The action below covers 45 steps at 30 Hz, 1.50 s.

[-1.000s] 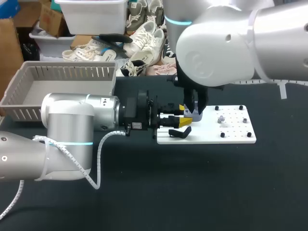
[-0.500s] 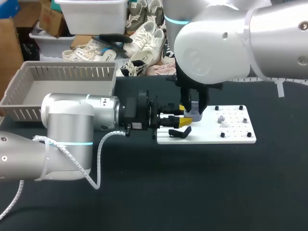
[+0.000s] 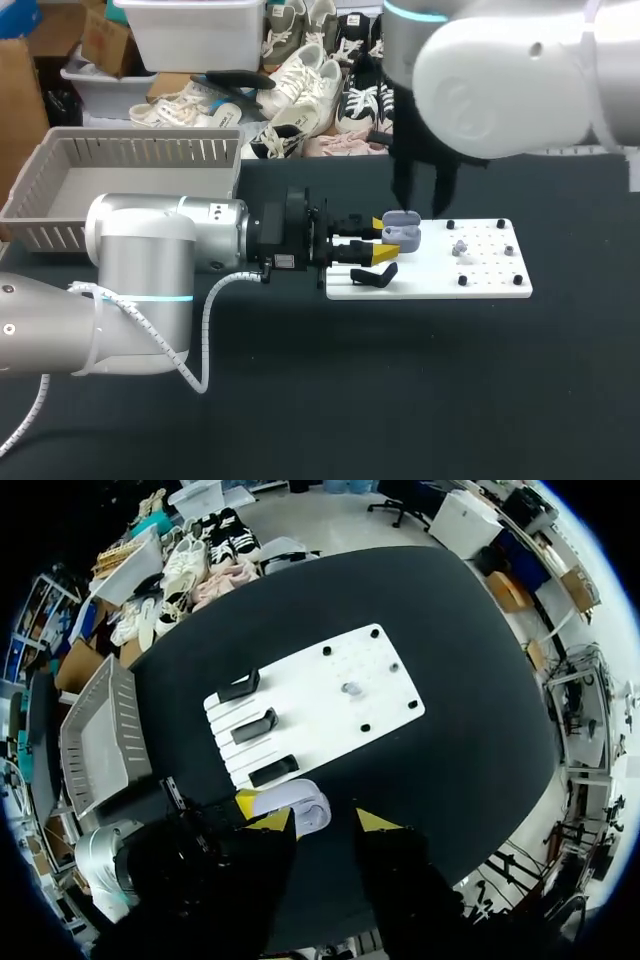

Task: Pick up each earbud case from the left stands, insert the matching earbuds, close the lid, and place the case in the box.

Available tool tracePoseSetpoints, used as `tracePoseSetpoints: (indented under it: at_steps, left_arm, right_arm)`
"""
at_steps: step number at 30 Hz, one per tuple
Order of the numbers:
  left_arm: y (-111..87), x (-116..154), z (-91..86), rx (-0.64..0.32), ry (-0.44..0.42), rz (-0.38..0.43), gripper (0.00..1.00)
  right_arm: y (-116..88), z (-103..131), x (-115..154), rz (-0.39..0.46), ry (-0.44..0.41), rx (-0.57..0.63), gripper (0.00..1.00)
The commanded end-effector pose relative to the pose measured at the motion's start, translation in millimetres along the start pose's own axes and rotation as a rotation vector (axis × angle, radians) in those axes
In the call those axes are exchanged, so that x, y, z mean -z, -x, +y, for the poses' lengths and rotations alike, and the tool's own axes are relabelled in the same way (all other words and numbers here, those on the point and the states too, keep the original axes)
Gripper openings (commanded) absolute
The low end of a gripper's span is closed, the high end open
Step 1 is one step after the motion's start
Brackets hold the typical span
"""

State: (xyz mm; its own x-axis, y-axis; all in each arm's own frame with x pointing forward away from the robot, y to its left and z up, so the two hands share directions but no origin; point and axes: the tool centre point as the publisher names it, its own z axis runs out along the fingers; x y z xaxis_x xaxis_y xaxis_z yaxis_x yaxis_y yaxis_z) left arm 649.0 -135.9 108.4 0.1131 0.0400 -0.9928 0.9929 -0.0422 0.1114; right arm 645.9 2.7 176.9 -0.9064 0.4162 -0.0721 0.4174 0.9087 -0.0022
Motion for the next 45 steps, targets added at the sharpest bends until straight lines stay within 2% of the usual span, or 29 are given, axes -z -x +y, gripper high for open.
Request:
tracePoseSetpoints:
  at_steps: [1,6,9,13,16,18,23,24,26,28,29,34,36,45]
  left_arm:
    - [-0.2,0,-1.1,-0.001,0.005,0.000,0.00]
    - [-0.2,0,-1.1,-0.001,0.005,0.000,0.00]
    - [-0.2,0,-1.1,-0.001,0.005,0.000,0.00]
    - [-0.2,0,-1.1,-0.001,0.005,0.000,0.00]
    - [-0.2,0,-1.1,-0.001,0.005,0.000,0.00]
    - [-0.2,0,-1.1,-0.001,0.005,0.000,0.00]
    - [-0.2,0,-1.1,-0.001,0.005,0.000,0.00]
    - [-0.2,0,-1.1,-0.001,0.005,0.000,0.00]
    - [-0.2,0,-1.1,-0.001,0.005,0.000,0.00]
    - [-0.2,0,-1.1,-0.001,0.005,0.000,0.00]
    - [-0.2,0,-1.1,-0.001,0.005,0.000,0.00]
    - [-0.2,0,-1.1,-0.001,0.005,0.000,0.00]
    - [-0.2,0,-1.1,-0.001,0.005,0.000,0.00]
    - [-0.2,0,-1.1,-0.001,0.005,0.000,0.00]
  right_arm:
    - [0,-34,2,-0.031,0.169,0.028,0.36]
    - [13,-49,2,-0.078,0.262,0.075,0.41]
    - [20,-56,-2,-0.101,0.288,0.115,0.43]
    - [31,-64,-16,-0.109,0.275,0.126,0.45]
    - [39,-68,-27,-0.107,0.275,0.123,0.52]
    - [43,-69,-34,-0.107,0.277,0.111,0.52]
    - [52,-68,-53,-0.111,0.268,0.123,0.59]
    - [53,-68,-55,-0.109,0.270,0.124,0.61]
    - [55,-68,-62,-0.110,0.270,0.145,0.76]
    - [58,-67,-69,-0.106,0.270,0.163,0.80]
    - [60,-66,-72,-0.106,0.265,0.172,0.76]
    - [66,-64,-87,-0.096,0.254,0.194,0.67]
    - [69,-63,-94,-0.092,0.255,0.197,0.58]
    - [72,-55,-110,-0.074,0.268,0.226,0.56]
